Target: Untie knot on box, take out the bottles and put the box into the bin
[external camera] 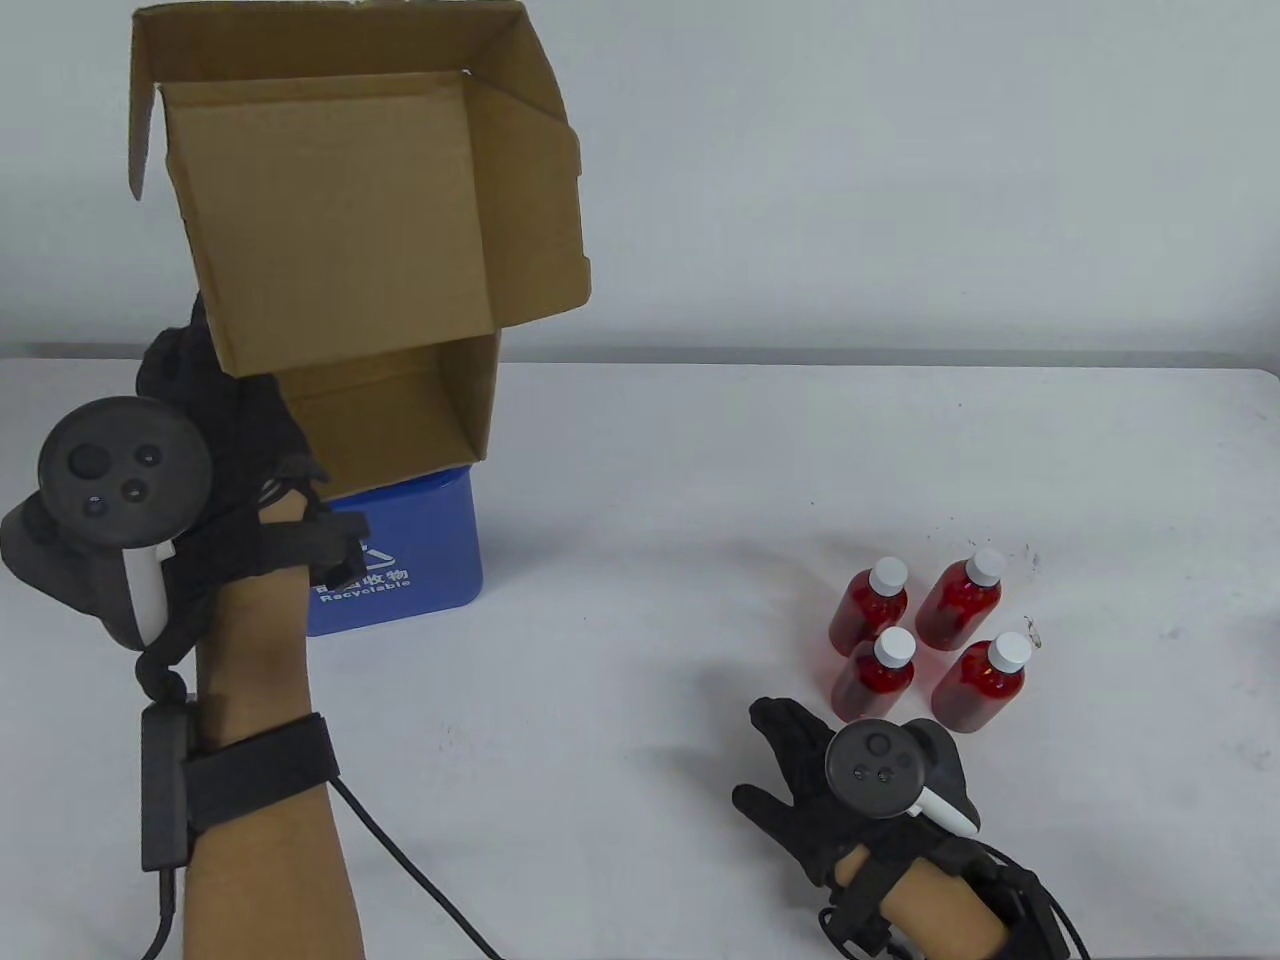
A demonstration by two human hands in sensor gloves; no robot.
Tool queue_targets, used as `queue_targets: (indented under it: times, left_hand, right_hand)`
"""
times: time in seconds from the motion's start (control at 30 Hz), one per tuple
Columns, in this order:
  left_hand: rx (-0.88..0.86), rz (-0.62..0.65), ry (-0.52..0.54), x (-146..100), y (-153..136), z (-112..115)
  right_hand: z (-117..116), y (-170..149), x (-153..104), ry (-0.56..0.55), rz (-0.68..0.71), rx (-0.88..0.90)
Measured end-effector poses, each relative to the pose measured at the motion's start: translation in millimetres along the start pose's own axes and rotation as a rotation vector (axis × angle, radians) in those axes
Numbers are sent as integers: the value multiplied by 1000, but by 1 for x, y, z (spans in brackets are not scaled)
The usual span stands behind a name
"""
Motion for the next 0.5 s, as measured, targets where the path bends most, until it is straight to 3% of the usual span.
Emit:
queue_targets:
  times: [0.5]
  left_hand:
    - [92, -22, 54, 3, -16, 22]
  right_hand:
    - [-2, 2, 0, 9, 16, -10]
Point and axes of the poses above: the tracker on the back of each hand, its own y axis roughly to the thumb side, its own x axis roughly from the wrist to the fingertips, z = x × y, the point moved 4 cm from there along x, roughly from the wrist to the fingertips, and after that the axes turned 15 degrees about x, right-handed, at the moved point
